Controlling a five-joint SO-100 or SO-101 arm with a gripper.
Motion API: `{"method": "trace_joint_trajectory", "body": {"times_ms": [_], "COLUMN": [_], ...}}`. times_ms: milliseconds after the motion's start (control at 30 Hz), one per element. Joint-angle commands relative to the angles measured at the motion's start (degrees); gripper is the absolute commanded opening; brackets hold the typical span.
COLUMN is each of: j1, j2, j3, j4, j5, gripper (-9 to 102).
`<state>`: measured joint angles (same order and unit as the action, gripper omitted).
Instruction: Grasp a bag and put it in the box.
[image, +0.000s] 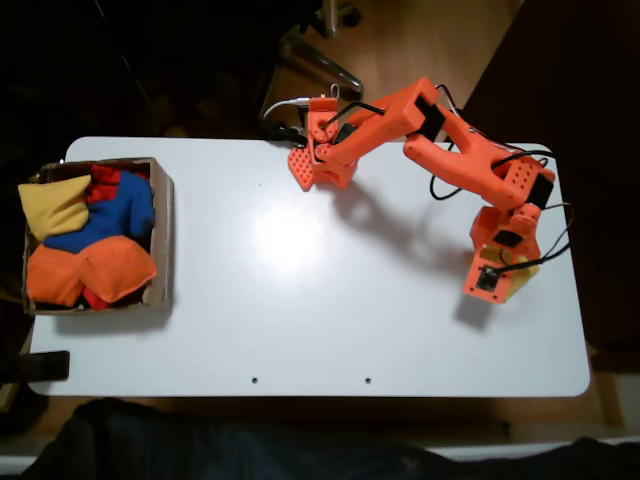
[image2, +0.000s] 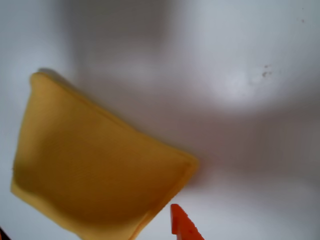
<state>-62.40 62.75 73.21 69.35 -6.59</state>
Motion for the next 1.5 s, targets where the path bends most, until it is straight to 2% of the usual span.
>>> {"method": "trace_joint_trajectory", "body": {"times_ms": [0,700,1233,1467], "j1": [-0.2,2.0,2.5,2.5], "j2": [1.3,-4.1,-4.8,-4.1], "j3": [-2.0,-2.6,-2.7,-2.5], "j4": [-0.5,-5.0,-5.4,-5.0], "j5": [-0.1,-0.4,-4.9,-5.4], "gripper": [65,63,23,16]}}
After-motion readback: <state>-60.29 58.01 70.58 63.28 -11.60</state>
